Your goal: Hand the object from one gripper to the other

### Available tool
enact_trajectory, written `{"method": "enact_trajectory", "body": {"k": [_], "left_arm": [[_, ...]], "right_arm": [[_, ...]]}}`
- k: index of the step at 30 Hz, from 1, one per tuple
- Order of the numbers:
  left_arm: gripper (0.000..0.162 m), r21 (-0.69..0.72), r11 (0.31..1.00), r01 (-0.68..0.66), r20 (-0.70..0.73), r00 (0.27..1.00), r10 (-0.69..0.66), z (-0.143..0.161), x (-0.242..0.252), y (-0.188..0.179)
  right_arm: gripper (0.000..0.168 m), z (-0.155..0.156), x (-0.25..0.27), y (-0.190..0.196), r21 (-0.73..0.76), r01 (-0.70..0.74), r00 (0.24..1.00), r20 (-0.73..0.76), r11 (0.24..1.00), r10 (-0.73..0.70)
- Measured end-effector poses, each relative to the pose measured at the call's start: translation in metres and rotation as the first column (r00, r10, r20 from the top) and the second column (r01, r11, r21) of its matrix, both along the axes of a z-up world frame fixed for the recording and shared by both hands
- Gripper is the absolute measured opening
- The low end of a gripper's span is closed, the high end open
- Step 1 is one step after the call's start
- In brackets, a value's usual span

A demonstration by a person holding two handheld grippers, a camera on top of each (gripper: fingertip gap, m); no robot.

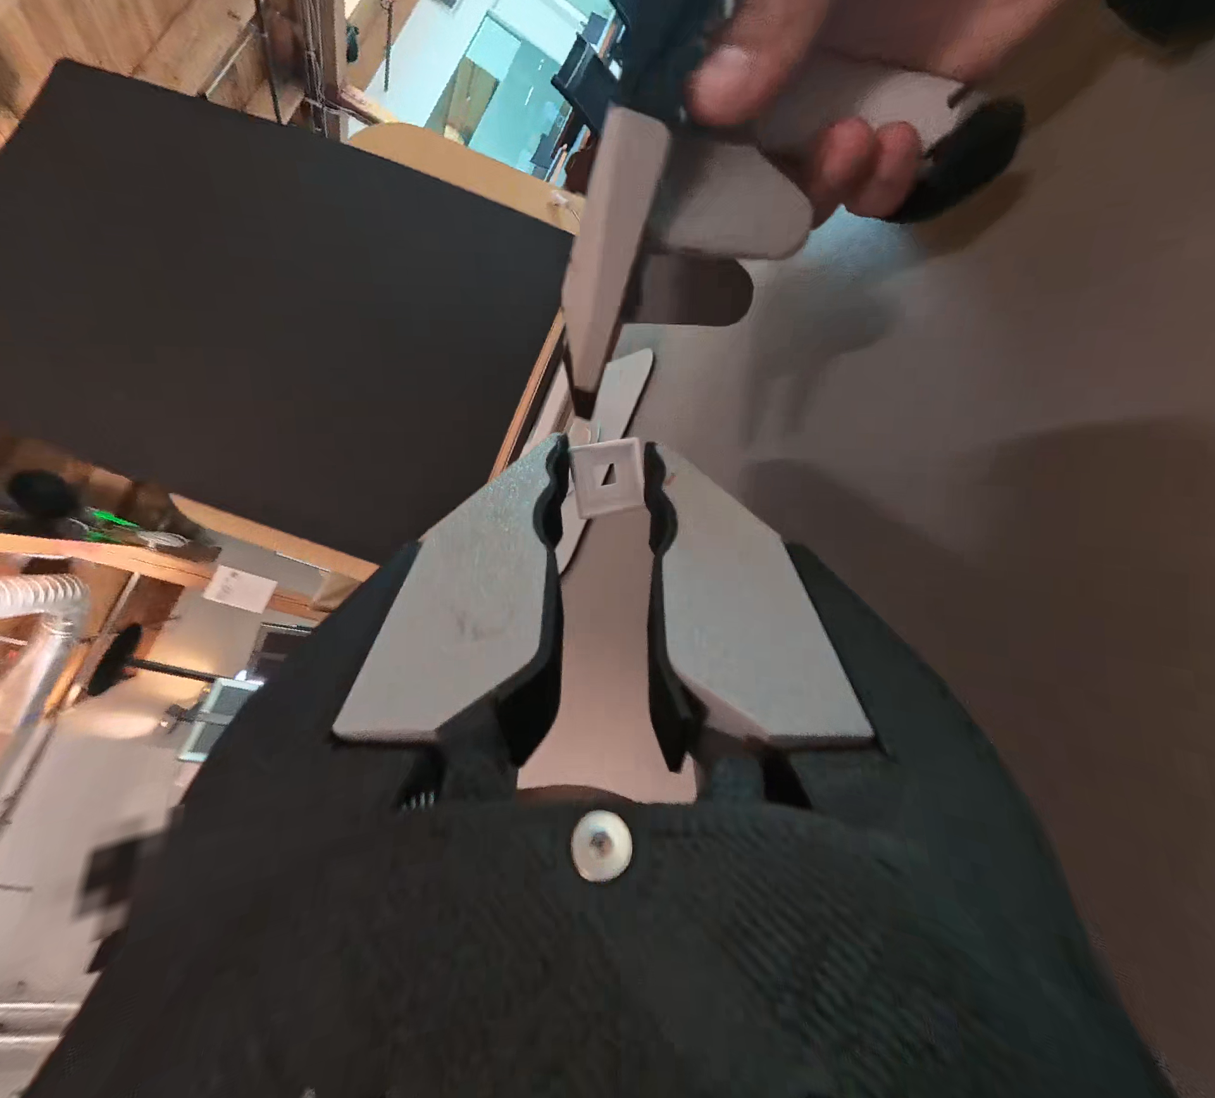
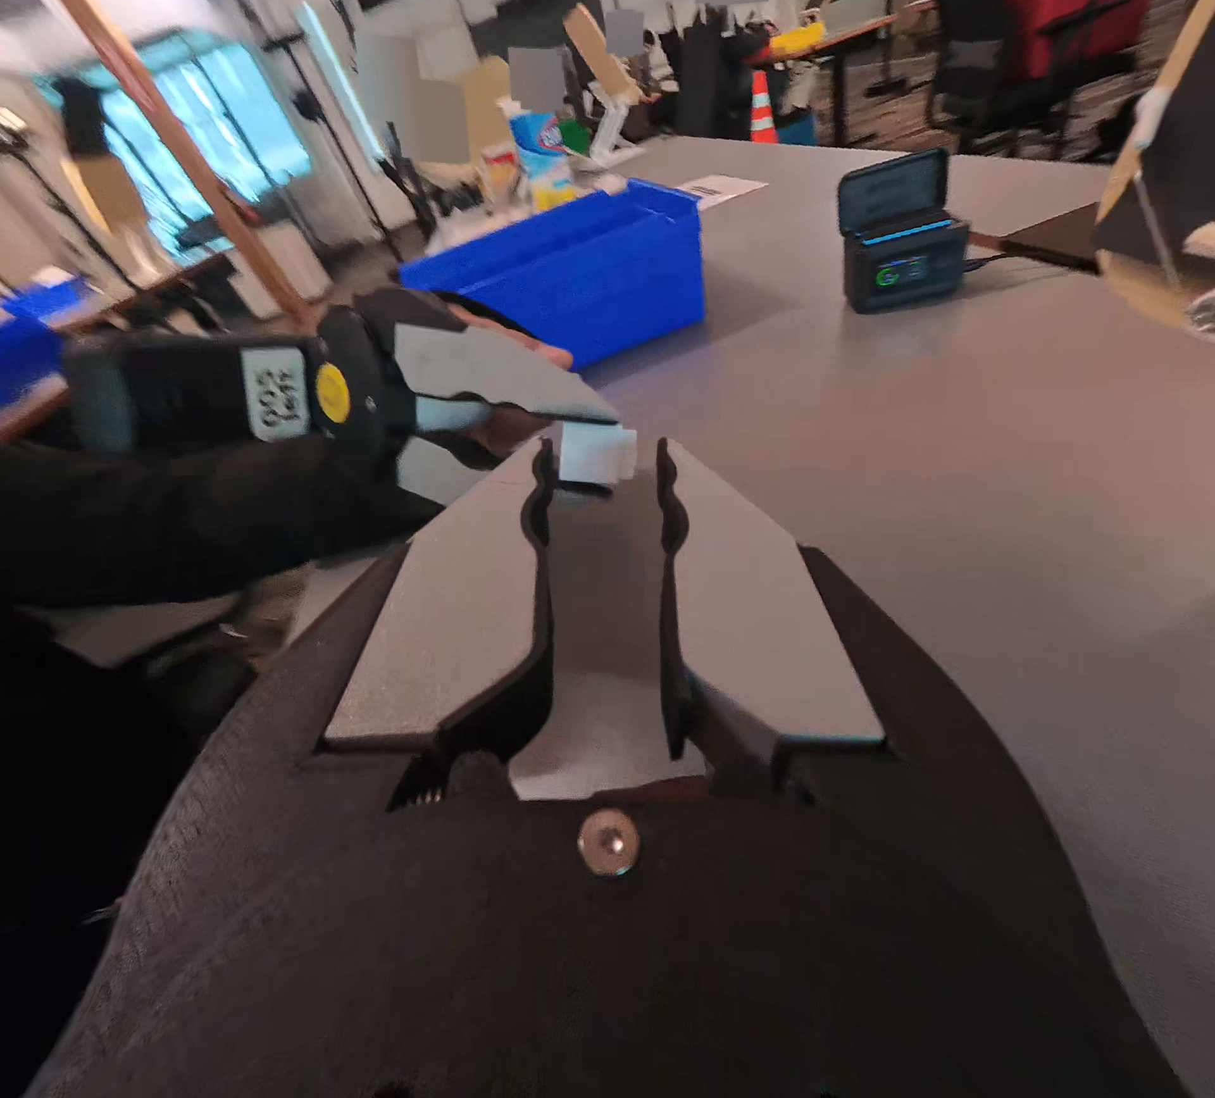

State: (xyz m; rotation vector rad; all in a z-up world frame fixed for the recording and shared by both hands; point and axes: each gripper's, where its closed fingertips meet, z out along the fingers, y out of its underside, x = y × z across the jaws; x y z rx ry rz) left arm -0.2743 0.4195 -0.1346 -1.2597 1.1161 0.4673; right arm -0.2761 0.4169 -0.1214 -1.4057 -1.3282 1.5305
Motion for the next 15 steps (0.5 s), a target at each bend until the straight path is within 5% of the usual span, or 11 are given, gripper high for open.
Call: {"method": "enact_trajectory", "body": {"k": [8,15], "left_arm": [[0.021,0.055,0.998,0.007,-0.107,0.994,-0.001,-0.004,0.008,-0.003],[0.027,-0.046,0.998,-0.035,0.050,0.998,0.037,-0.009,0.001,0.005]], "right_arm": [[0.033,-0.020,-0.010,-0.013,-0.036,-0.058,0.995,0.081,0.998,0.061],[0.022,-0.025,-0.012,0.007,0.197,0.091,0.988,0.105,0.976,-0.113]]}}
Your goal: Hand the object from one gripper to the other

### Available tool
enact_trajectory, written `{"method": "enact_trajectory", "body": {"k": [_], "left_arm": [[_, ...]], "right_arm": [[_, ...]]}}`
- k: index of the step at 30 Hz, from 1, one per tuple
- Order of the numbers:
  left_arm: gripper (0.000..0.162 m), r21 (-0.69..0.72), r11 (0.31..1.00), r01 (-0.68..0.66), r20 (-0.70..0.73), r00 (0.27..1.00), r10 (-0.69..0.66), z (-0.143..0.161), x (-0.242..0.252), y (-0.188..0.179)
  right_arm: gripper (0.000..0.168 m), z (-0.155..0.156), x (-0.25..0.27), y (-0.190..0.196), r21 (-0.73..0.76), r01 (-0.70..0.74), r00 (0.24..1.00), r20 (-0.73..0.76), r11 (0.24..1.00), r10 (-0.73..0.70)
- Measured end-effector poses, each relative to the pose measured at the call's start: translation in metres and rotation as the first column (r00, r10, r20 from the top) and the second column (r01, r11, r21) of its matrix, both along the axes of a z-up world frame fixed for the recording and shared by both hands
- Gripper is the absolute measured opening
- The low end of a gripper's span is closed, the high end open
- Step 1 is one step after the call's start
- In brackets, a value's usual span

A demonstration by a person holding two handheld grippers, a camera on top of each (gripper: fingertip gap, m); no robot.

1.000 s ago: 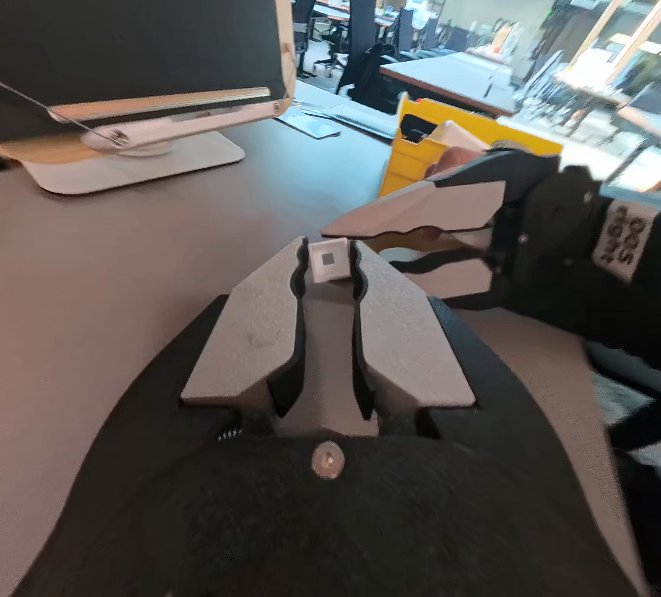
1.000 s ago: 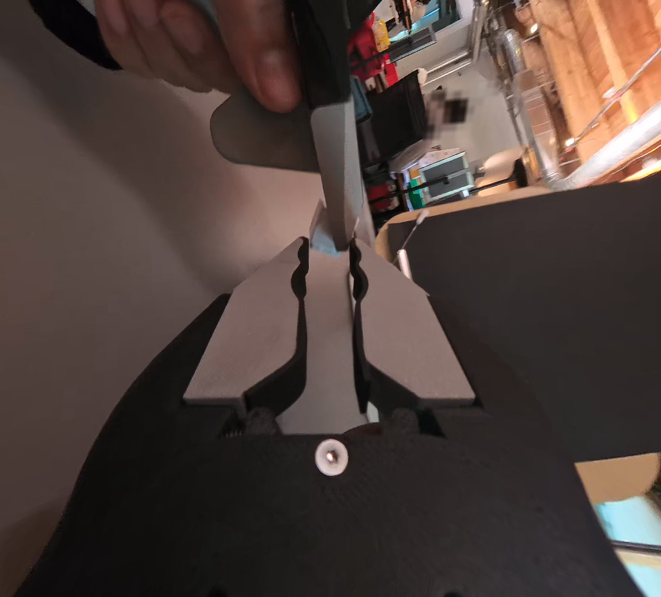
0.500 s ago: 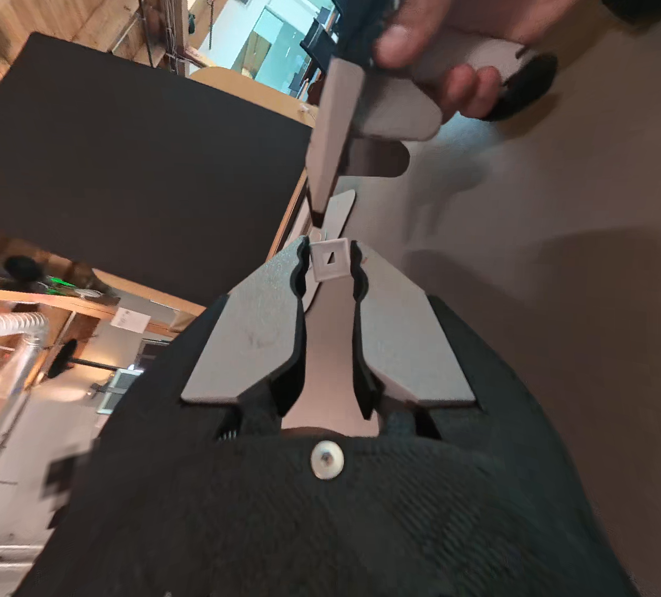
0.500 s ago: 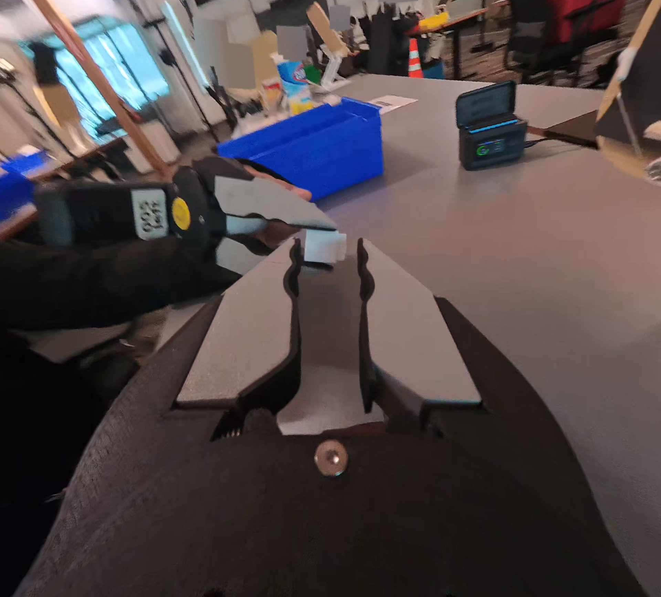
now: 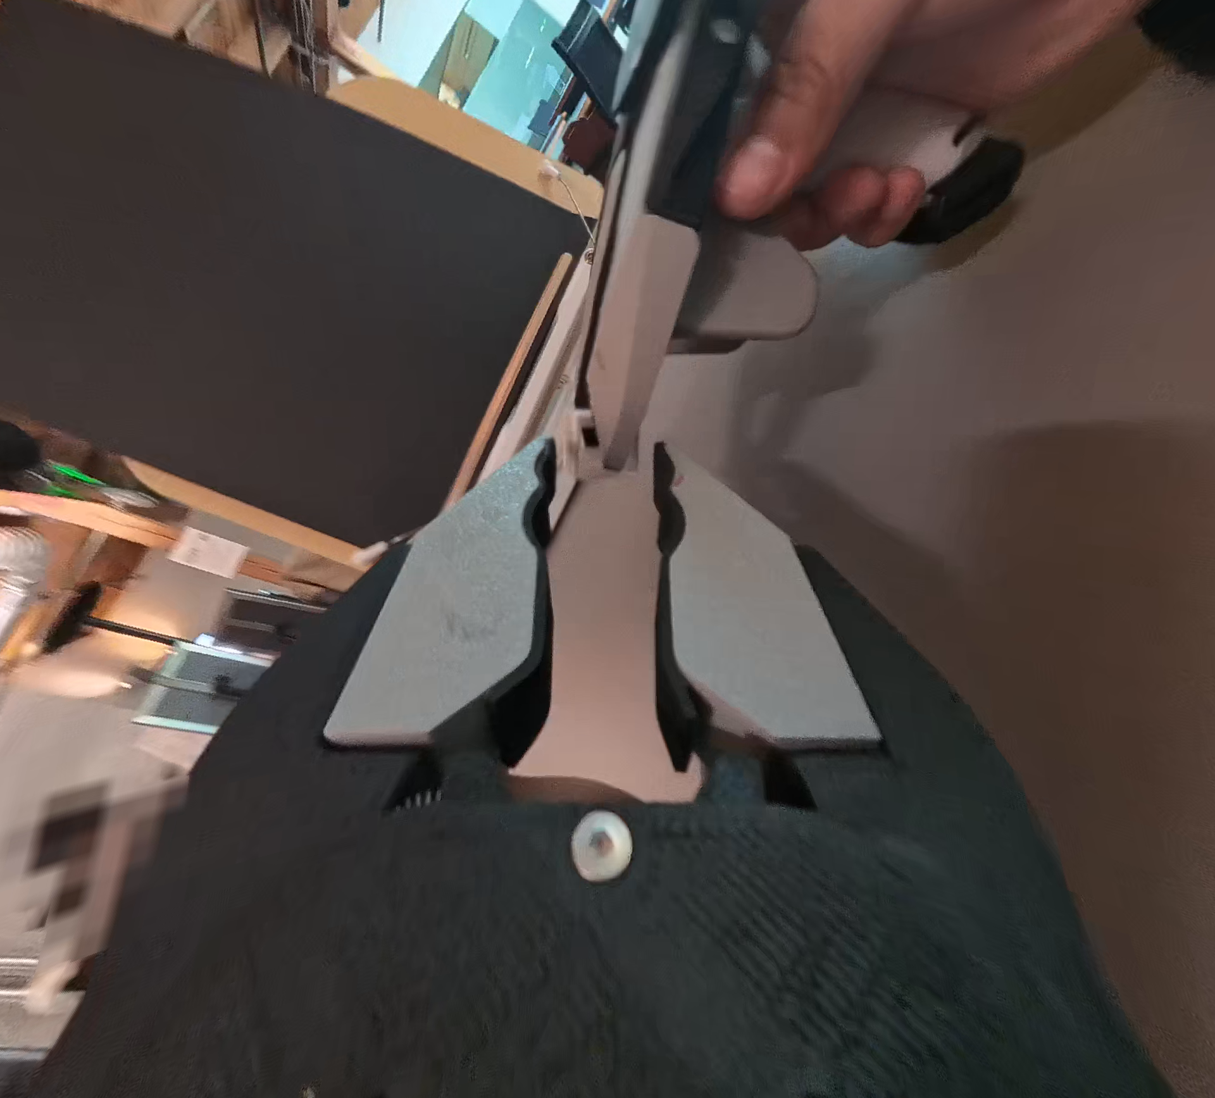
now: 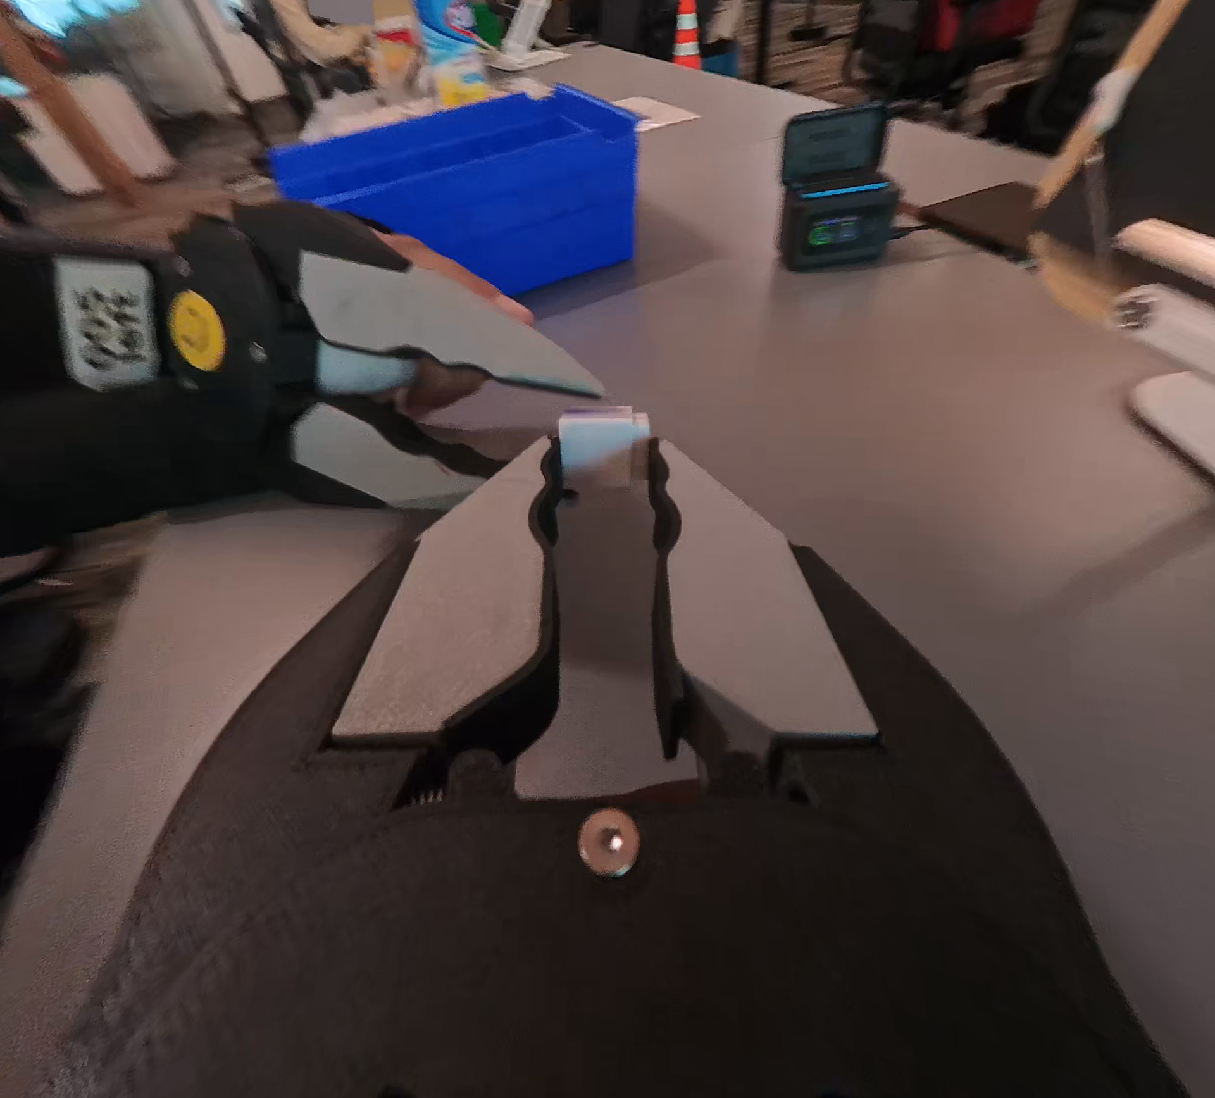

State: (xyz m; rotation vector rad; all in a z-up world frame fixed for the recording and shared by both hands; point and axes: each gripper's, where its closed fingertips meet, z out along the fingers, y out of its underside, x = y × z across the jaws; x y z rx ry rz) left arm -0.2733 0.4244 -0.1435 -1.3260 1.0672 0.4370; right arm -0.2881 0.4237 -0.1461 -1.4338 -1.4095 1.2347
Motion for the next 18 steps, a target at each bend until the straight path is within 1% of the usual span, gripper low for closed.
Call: {"method": "enact_trajectory", "body": {"k": [2,3,5,7,9,11,12,14,16,17,18], "left_arm": [[0.033,-0.083,0.997,0.009,0.129,0.992,0.001,0.001,-0.006,0.002],[0.034,-0.127,0.992,0.014,0.198,0.980,0.012,0.002,-0.011,0.004],[0.034,-0.235,0.971,0.051,0.366,0.930,0.040,0.004,-0.019,0.006],[0.042,-0.352,0.922,0.162,0.553,0.831,0.065,0.005,-0.020,0.005],[0.044,-0.402,0.878,0.260,0.692,0.714,0.105,0.010,-0.022,0.006],[0.045,-0.424,0.839,0.340,0.762,0.634,0.128,0.013,-0.022,0.004],[0.046,-0.435,0.828,0.354,0.774,0.617,0.143,0.012,-0.022,0.004],[0.049,-0.453,0.810,0.373,0.775,0.613,0.152,0.009,-0.017,0.002],[0.051,-0.475,0.796,0.376,0.761,0.629,0.157,0.004,-0.010,0.002],[0.048,-0.479,0.791,0.380,0.753,0.640,0.149,0.001,-0.005,0.001],[0.040,-0.477,0.795,0.375,0.746,0.652,0.140,0.000,-0.003,0.001]], "right_arm": [[0.022,0.000,0.005,0.018,0.177,0.107,0.994,0.016,0.978,-0.112],[0.022,0.001,0.007,0.025,0.291,0.152,0.986,0.014,0.945,-0.163],[0.022,0.006,0.010,0.029,0.510,0.189,0.976,-0.002,0.839,-0.218],[0.022,0.007,0.008,0.024,0.671,0.180,0.972,-0.011,0.719,-0.233],[0.022,0.006,0.004,0.018,0.794,0.155,0.971,-0.013,0.588,-0.237],[0.022,0.004,0.001,0.013,0.863,0.135,0.971,-0.019,0.486,-0.237],[0.022,0.003,-0.001,0.011,0.879,0.128,0.971,-0.017,0.460,-0.237],[0.022,0.003,-0.003,0.009,0.890,0.124,0.971,-0.018,0.438,-0.239],[0.022,0.004,-0.006,0.004,0.898,0.122,0.974,-0.026,0.423,-0.227],[0.022,0.004,-0.008,0.001,0.903,0.117,0.975,-0.026,0.414,-0.219],[0.022,0.003,-0.009,-0.002,0.909,0.110,0.977,-0.023,0.402,-0.213]]}}
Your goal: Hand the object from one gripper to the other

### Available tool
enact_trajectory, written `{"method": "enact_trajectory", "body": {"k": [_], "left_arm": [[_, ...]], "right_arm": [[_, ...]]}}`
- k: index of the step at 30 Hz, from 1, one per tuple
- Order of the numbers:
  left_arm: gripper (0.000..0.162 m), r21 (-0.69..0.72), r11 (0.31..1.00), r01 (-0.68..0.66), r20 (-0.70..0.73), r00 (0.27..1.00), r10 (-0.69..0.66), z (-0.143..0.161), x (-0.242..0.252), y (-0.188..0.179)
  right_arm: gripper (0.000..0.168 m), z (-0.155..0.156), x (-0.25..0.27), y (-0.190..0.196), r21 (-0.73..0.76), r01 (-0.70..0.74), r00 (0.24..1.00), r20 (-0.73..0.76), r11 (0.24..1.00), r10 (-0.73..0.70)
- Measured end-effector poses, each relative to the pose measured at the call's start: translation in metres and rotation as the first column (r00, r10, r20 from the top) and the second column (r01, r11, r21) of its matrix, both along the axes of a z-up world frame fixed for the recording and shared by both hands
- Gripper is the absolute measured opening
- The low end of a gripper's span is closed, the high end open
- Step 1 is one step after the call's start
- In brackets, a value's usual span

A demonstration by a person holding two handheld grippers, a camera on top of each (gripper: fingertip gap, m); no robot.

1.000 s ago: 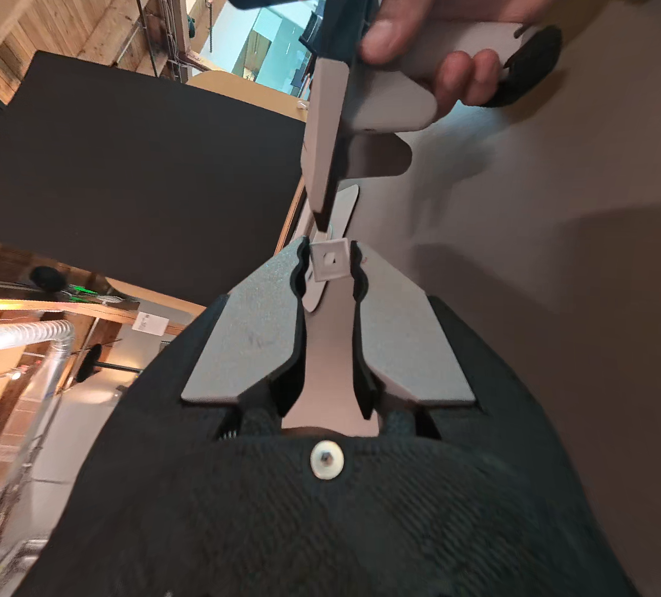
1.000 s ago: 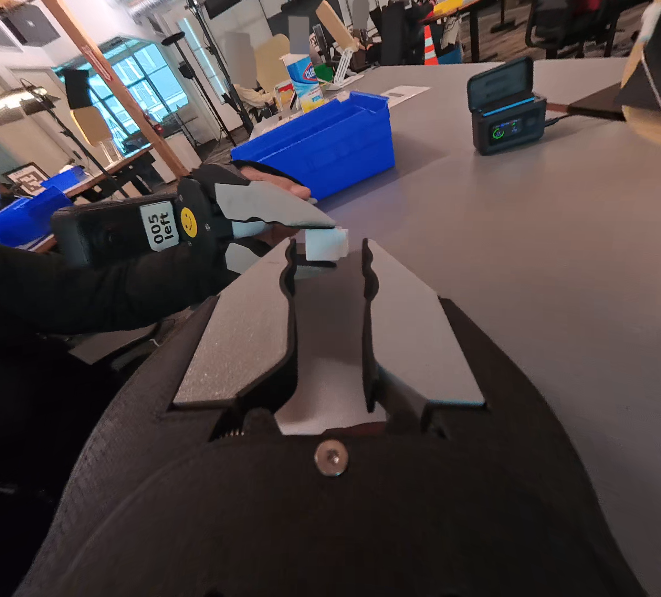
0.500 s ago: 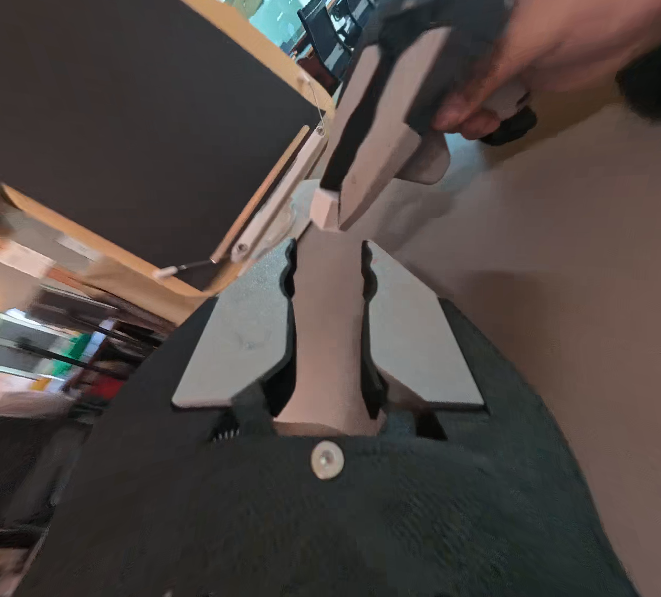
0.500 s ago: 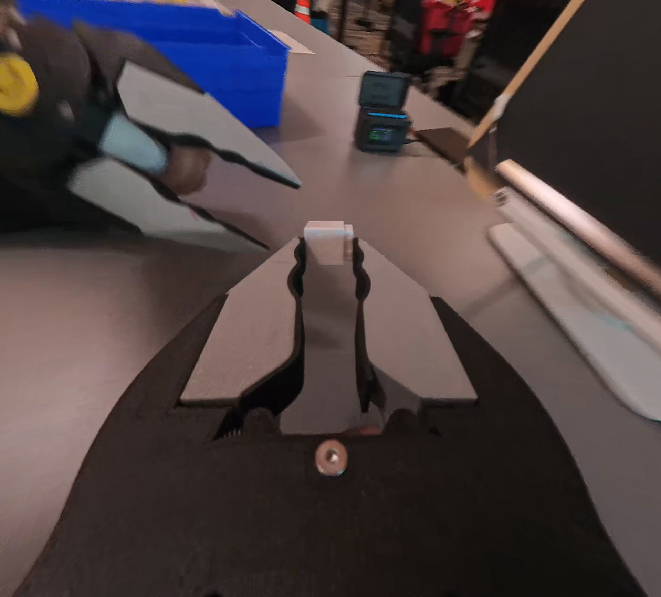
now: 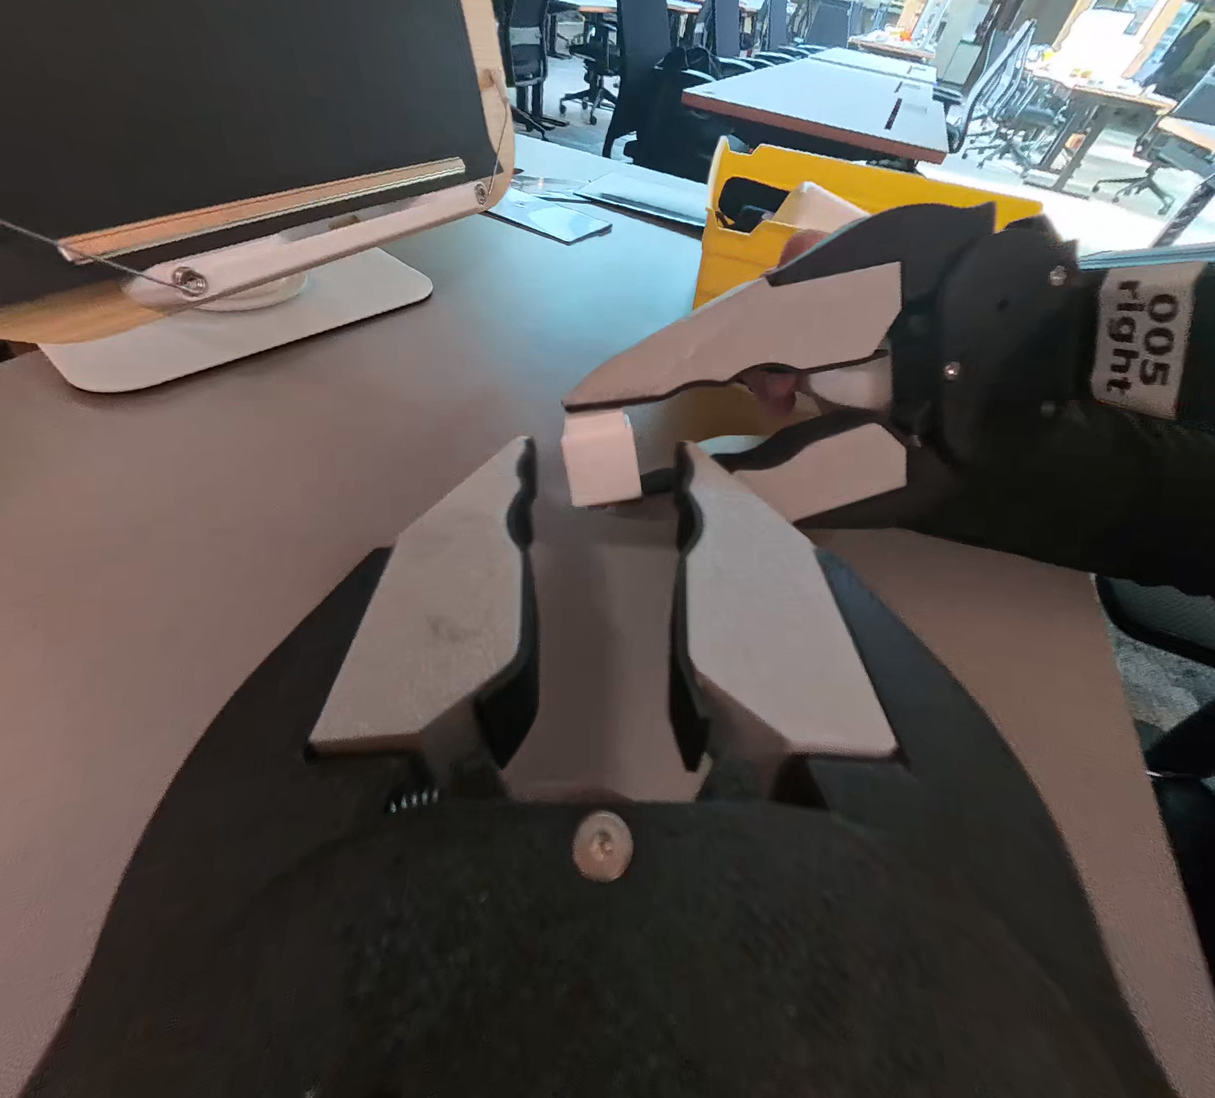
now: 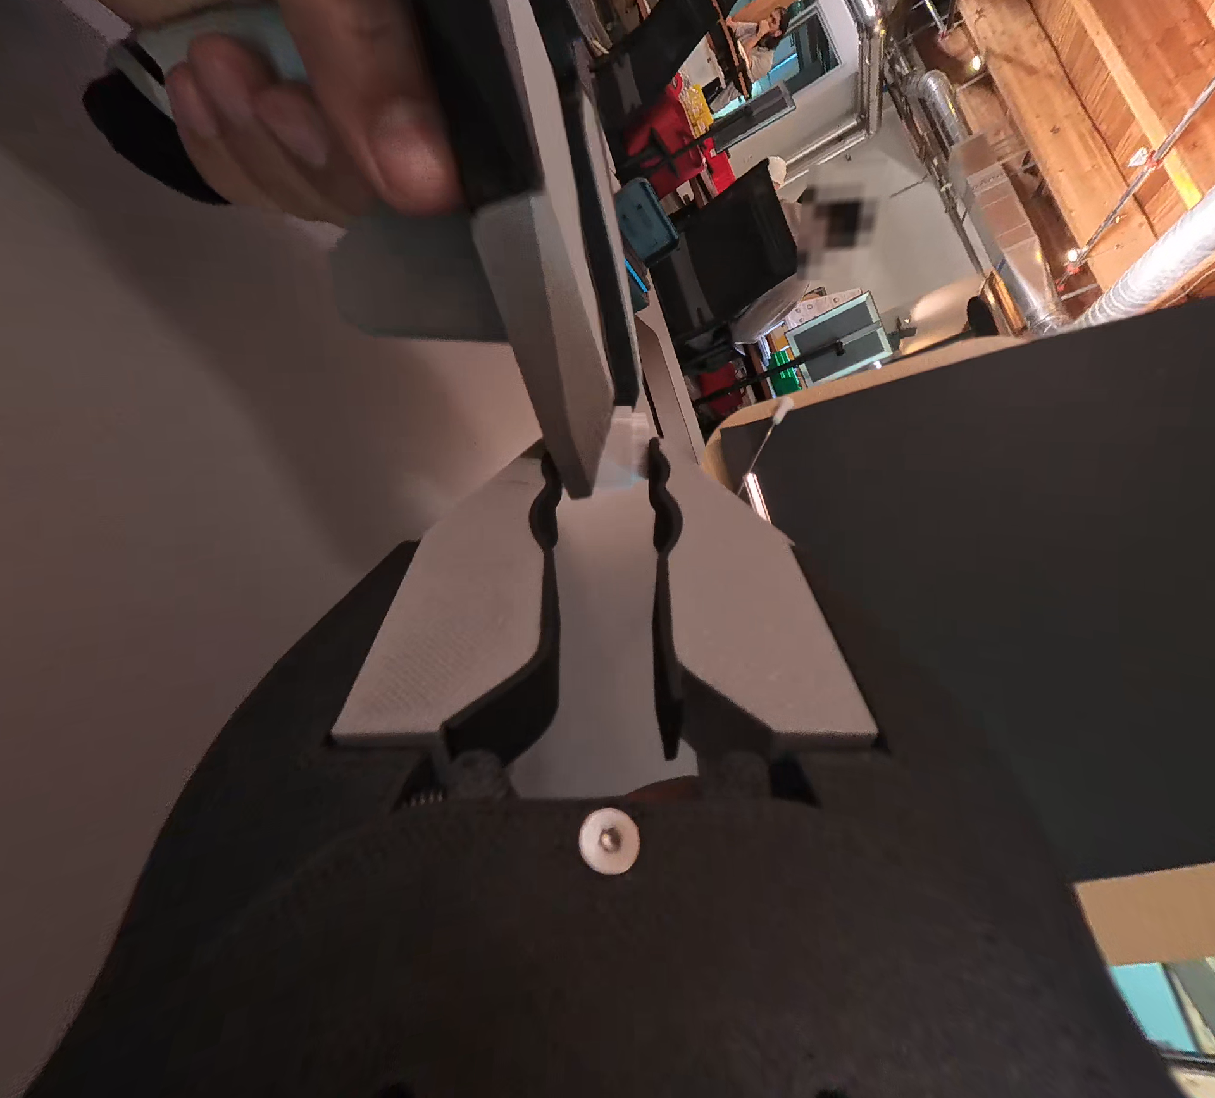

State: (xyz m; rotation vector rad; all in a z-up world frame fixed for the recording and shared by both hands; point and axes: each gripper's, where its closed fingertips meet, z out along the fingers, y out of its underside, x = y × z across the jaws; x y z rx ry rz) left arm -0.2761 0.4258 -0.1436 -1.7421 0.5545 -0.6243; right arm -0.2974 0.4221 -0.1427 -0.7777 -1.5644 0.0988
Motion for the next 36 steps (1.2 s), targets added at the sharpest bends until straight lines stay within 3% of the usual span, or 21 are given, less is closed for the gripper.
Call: {"method": "enact_trajectory", "body": {"k": [2,5,8,11,13,15,18,22,24,26,30,33,36], "left_arm": [[0.021,0.038,0.999,-0.022,-0.042,0.999,0.024,-0.001,-0.001,0.002],[0.020,0.068,0.997,-0.031,-0.182,0.982,0.043,-0.010,-0.007,0.004],[0.020,0.217,0.971,-0.099,-0.398,0.899,0.181,-0.013,-0.023,0.012],[0.020,0.386,0.917,-0.104,-0.607,0.720,0.337,-0.014,-0.038,0.018],[0.020,0.514,0.857,-0.034,-0.672,0.606,0.426,-0.008,-0.036,0.018],[0.020,0.591,0.800,0.100,-0.689,0.577,0.437,-0.002,-0.018,0.011],[0.020,0.683,0.690,0.239,-0.672,0.576,0.466,0.011,0.001,-0.003],[0.020,0.744,0.594,0.306,-0.607,0.681,0.409,0.030,0.016,-0.025],[0.020,0.767,0.565,0.306,-0.566,0.738,0.368,0.039,0.022,-0.034],[0.020,0.776,0.558,0.296,-0.526,0.791,0.312,0.047,0.027,-0.042],[0.020,0.780,0.545,0.307,-0.492,0.839,0.232,0.053,0.037,-0.053],[0.020,0.780,0.542,0.313,-0.488,0.846,0.213,0.052,0.042,-0.055],[0.020,0.751,0.598,0.278,-0.503,0.829,0.246,0.046,0.036,-0.046]], "right_arm": [[0.022,-0.002,-0.003,-0.002,0.030,0.010,1.000,0.006,0.999,-0.010],[0.024,-0.010,-0.002,0.000,0.016,0.021,0.999,0.041,1.000,-0.022],[0.022,-0.018,0.005,0.002,-0.214,-0.013,0.999,0.047,0.977,0.024],[0.028,-0.020,0.013,0.008,-0.538,-0.044,0.998,0.012,0.842,0.060],[0.034,-0.014,0.014,0.013,-0.681,-0.070,0.998,-0.051,0.729,0.048],[0.040,-0.007,0.013,0.008,-0.782,-0.139,0.990,-0.120,0.608,0.072],[0.040,0.007,0.014,-0.007,-0.873,-0.269,0.962,-0.227,0.406,0.150],[0.038,0.034,0.027,-0.029,-0.906,-0.423,0.873,-0.407,0.002,0.268],[0.036,0.049,0.034,-0.034,-0.868,-0.473,0.822,-0.496,-0.152,0.279],[0.034,0.050,0.037,-0.042,-0.862,-0.466,0.802,-0.507,-0.200,0.315],[0.042,0.044,0.034,-0.059,-0.875,-0.436,0.787,-0.484,-0.209,0.382],[0.023,0.052,0.038,-0.070,-0.843,-0.446,0.736,-0.536,-0.300,0.413],[0.022,0.047,0.033,-0.062,-0.858,-0.437,0.769,-0.512,-0.270,0.383]]}}
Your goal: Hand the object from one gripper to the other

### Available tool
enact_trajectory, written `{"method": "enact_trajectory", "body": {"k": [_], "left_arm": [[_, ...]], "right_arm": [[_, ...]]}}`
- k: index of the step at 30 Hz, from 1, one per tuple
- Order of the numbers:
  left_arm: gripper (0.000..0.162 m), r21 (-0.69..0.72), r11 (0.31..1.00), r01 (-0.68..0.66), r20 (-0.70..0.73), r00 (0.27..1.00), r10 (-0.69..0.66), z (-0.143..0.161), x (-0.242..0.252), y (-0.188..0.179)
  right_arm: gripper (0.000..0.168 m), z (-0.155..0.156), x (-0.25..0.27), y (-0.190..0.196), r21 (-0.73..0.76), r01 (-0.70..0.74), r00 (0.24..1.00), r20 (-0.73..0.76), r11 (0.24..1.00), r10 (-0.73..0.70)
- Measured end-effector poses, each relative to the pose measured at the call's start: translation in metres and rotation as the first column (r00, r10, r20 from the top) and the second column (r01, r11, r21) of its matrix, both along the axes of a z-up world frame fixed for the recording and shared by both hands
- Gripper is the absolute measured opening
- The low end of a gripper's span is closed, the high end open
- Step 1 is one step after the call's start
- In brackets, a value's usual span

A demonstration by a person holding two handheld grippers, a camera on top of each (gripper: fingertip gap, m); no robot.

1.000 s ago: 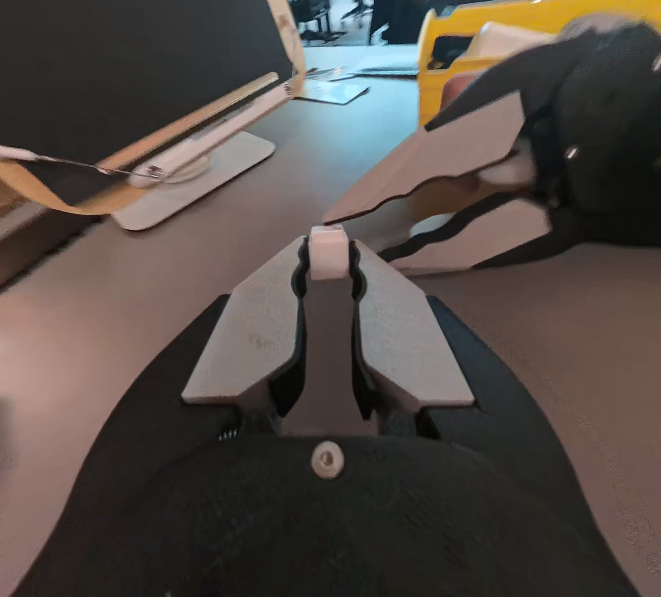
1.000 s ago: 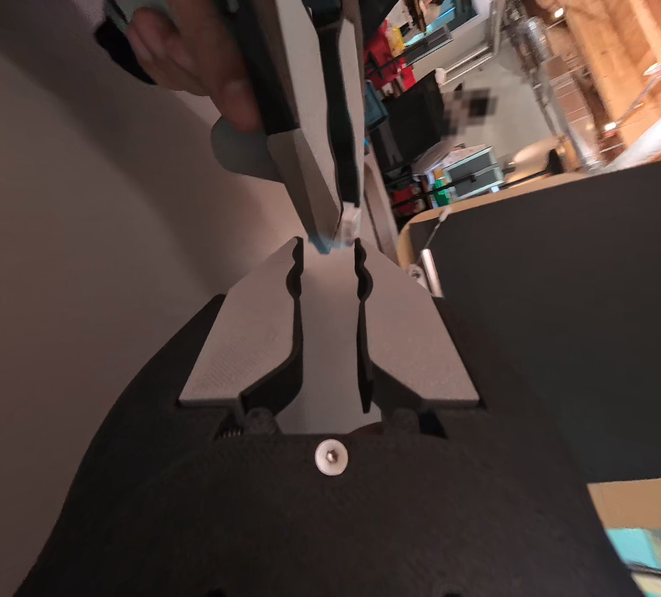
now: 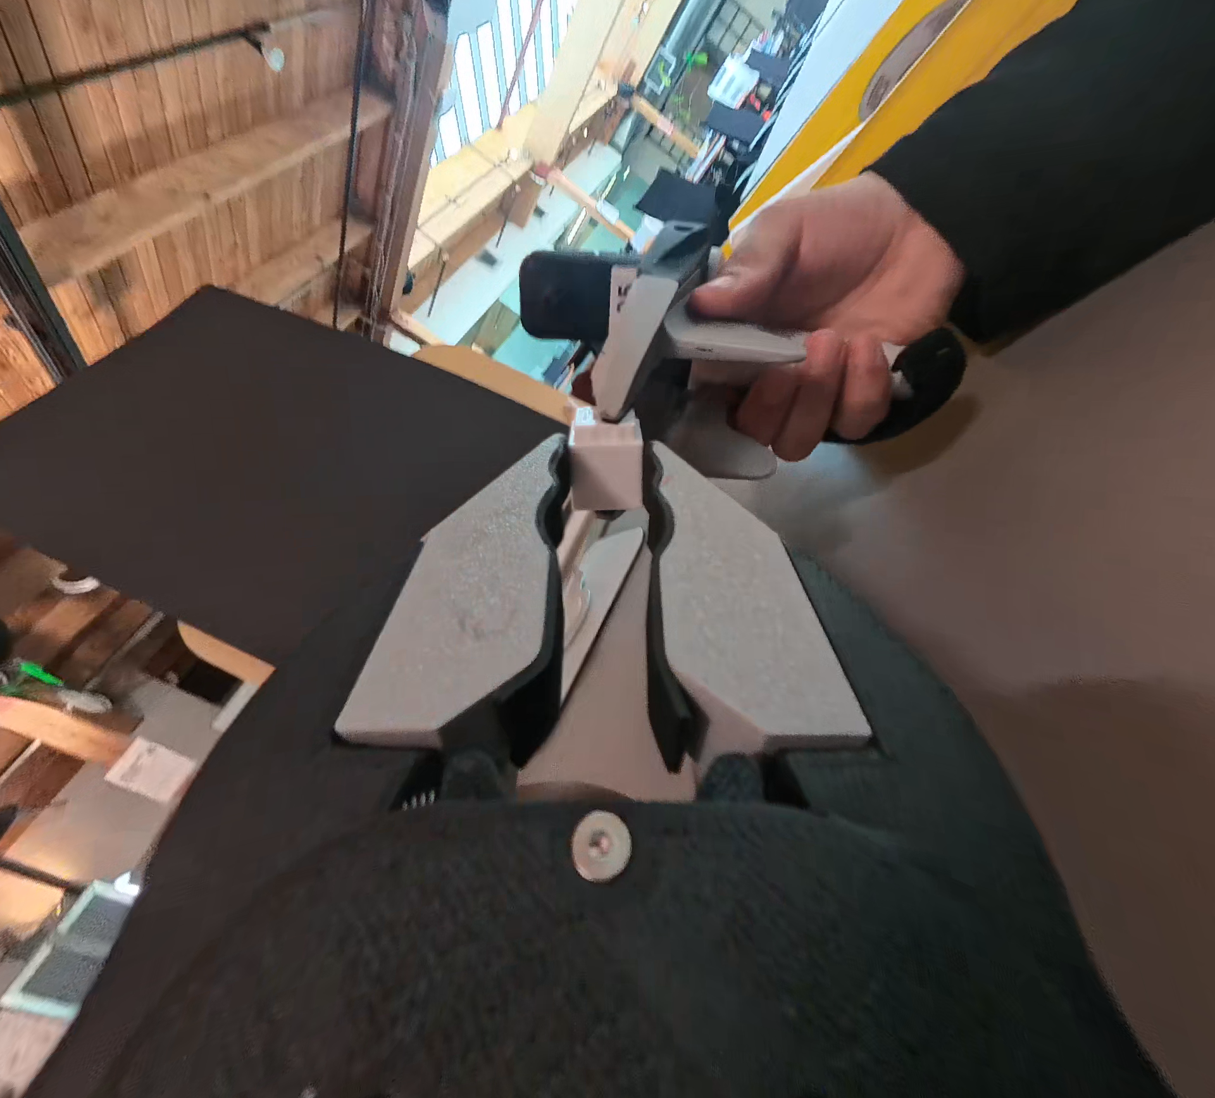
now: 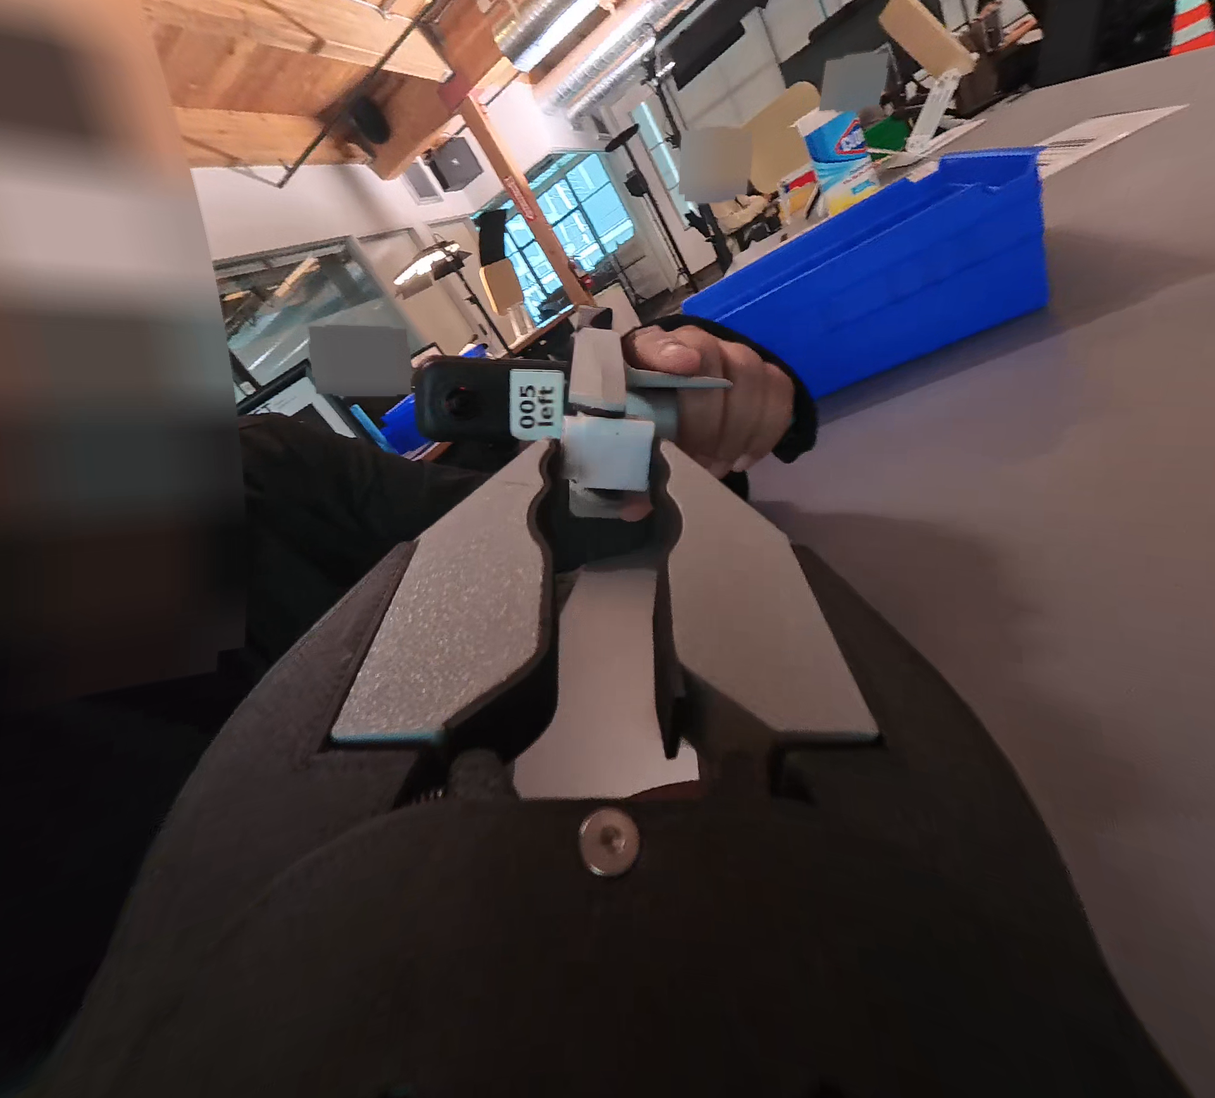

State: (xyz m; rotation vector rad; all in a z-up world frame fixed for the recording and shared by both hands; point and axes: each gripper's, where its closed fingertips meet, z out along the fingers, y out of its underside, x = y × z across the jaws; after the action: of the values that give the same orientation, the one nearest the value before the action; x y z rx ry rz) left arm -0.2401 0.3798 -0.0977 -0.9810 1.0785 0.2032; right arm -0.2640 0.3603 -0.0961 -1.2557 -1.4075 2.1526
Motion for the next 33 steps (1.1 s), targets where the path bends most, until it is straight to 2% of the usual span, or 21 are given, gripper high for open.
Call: {"method": "enact_trajectory", "body": {"k": [2,4,6,9,13,14,15,16,17,18,20,21,22,23,24,27,30,32,33], "left_arm": [[0.019,-0.056,0.998,-0.042,0.010,0.999,0.043,-0.007,-0.004,0.008],[0.028,-0.114,0.990,-0.082,0.025,0.996,0.086,-0.013,-0.011,0.016],[0.032,-0.161,0.981,-0.108,0.048,0.992,0.117,-0.017,-0.018,0.023],[0.034,-0.201,0.972,-0.125,0.098,0.984,0.147,-0.018,-0.029,0.030],[0.029,-0.230,0.959,-0.167,0.128,0.972,0.200,-0.019,-0.039,0.037],[0.028,-0.261,0.952,-0.158,0.157,0.966,0.204,-0.022,-0.039,0.038],[0.022,-0.339,0.935,-0.107,0.219,0.957,0.189,-0.027,-0.034,0.035],[0.005,-0.484,0.874,0.039,0.330,0.934,0.141,-0.031,-0.017,0.021],[0.000,-0.569,0.784,0.248,0.453,0.890,0.047,-0.031,0.007,-0.001],[0.000,-0.578,0.755,0.310,0.489,0.872,0.017,-0.035,0.016,-0.009],[0.000,-0.527,0.849,0.029,0.292,0.945,0.149,-0.050,-0.008,0.019],[0.000,-0.490,0.871,-0.046,0.250,0.949,0.190,-0.052,-0.020,0.029],[0.000,-0.497,0.867,-0.034,0.248,0.952,0.179,-0.052,-0.022,0.030],[0.000,-0.518,0.855,0.015,0.269,0.952,0.146,-0.051,-0.018,0.027],[0.001,-0.521,0.853,0.043,0.299,0.945,0.135,-0.046,-0.015,0.025],[0.000,-0.493,0.870,0.001,0.268,0.952,0.150,-0.047,-0.015,0.028],[0.001,-0.500,0.865,-0.026,0.191,0.972,0.139,-0.060,-0.009,0.031],[0.001,-0.467,0.882,-0.063,0.145,0.978,0.146,-0.062,-0.007,0.033],[0.001,-0.455,0.887,-0.082,0.126,0.980,0.156,-0.064,-0.007,0.034]], "right_arm": [[0.022,-0.005,-0.004,0.007,0.030,0.051,0.998,0.025,0.998,-0.052],[0.023,-0.006,-0.008,0.017,0.087,0.135,0.990,0.017,0.987,-0.137],[0.023,-0.012,-0.013,0.038,0.215,0.299,0.950,0.025,0.930,-0.311],[0.023,-0.006,-0.008,0.067,0.437,0.527,0.826,-0.062,0.729,-0.560],[0.023,0.042,0.029,0.065,0.518,0.707,0.649,-0.205,0.481,-0.733],[0.023,0.056,0.044,0.061,0.526,0.727,0.615,-0.211,0.442,-0.760],[0.023,0.068,0.059,0.057,0.542,0.730,0.595,-0.206,0.416,-0.777],[0.023,0.079,0.077,0.057,0.570,0.735,0.558,-0.204,0.366,-0.805],[0.023,0.088,0.095,0.060,0.611,0.734,0.515,-0.215,0.297,-0.830],[0.023,0.092,0.110,0.069,0.669,0.707,0.473,-0.207,0.229,-0.857],[0.023,0.094,0.149,0.103,0.779,0.623,0.326,-0.188,0.061,-0.926],[0.023,0.097,0.172,0.122,0.823,0.567,0.245,-0.198,-0.026,-0.949],[0.023,0.095,0.198,0.140,0.870,0.486,0.166,-0.183,-0.081,-0.969],[0.023,0.090,0.220,0.155,0.905,0.415,0.104,-0.150,-0.094,-0.983],[0.023,0.082,0.235,0.166,0.923,0.380,0.076,-0.102,-0.065,-0.992],[0.023,0.042,0.257,0.190,0.922,0.369,0.054,0.105,0.117,-0.993],[0.023,-0.015,0.268,0.196,0.903,0.271,0.055,0.330,0.332,-0.942],[0.028,-0.042,0.269,0.194,0.885,0.224,0.075,0.403,0.409,-0.912],[0.025,-0.053,0.274,0.193,0.880,0.193,0.046,0.433,0.434,-0.900]]}}
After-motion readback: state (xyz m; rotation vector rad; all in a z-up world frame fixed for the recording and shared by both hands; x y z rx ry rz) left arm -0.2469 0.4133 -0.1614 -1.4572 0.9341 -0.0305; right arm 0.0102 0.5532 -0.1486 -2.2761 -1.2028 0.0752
